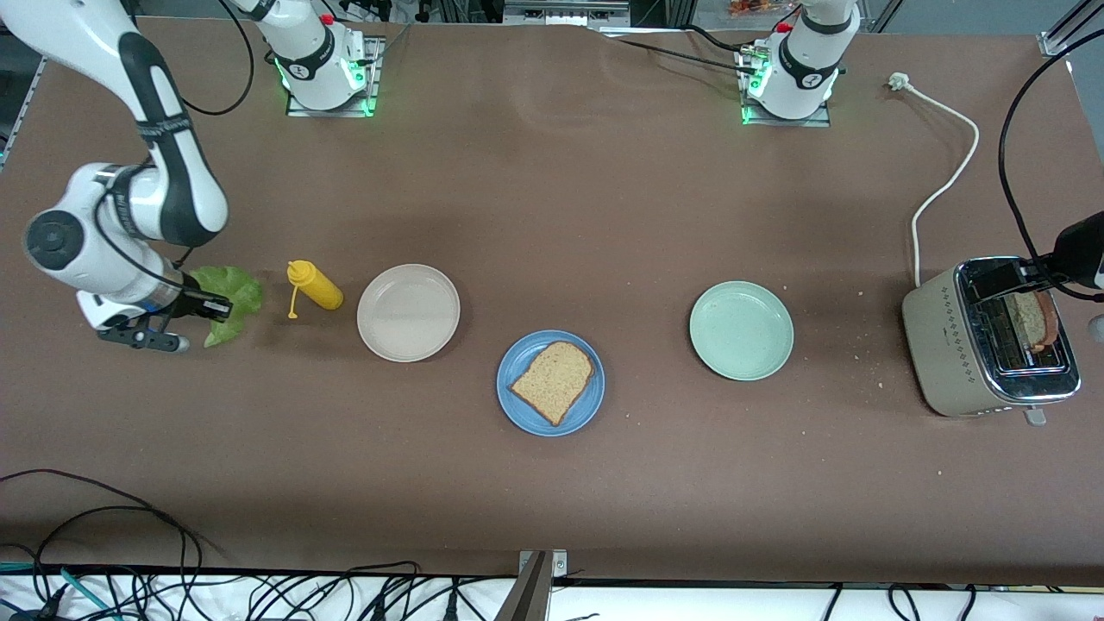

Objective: Make sandwich in blue plate with both arms
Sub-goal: 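Lift the lettuce and carry it over the blue plate with the right gripper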

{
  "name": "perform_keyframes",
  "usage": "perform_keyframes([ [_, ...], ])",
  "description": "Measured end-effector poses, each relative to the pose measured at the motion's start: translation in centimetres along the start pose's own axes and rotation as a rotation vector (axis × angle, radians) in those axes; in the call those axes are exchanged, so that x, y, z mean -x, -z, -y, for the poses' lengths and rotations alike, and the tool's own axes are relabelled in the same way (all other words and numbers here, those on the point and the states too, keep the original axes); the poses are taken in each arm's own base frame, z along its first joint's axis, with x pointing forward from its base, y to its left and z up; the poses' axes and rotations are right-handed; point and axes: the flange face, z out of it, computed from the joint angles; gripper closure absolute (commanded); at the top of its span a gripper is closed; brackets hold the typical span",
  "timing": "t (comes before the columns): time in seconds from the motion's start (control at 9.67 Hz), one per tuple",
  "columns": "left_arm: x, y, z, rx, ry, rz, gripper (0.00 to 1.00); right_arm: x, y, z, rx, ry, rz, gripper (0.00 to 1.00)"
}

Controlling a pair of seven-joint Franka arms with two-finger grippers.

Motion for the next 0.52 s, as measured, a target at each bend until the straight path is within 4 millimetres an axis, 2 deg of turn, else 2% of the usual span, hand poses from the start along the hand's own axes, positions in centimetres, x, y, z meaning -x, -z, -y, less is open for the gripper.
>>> perform_keyframes([
  [0.31, 0.1, 0.3, -0.5, 0.012, -0.005, -0.004, 0.0, -1.6, 9.8, 0.0, 0.007, 0.004, 0.101, 1.0],
  [0.52, 0.2, 0.5, -0.4, 0.011, -0.003, -0.008, 0.0, -1.9, 15.4, 2.2, 0.004, 0.041, 0.134, 1.0],
])
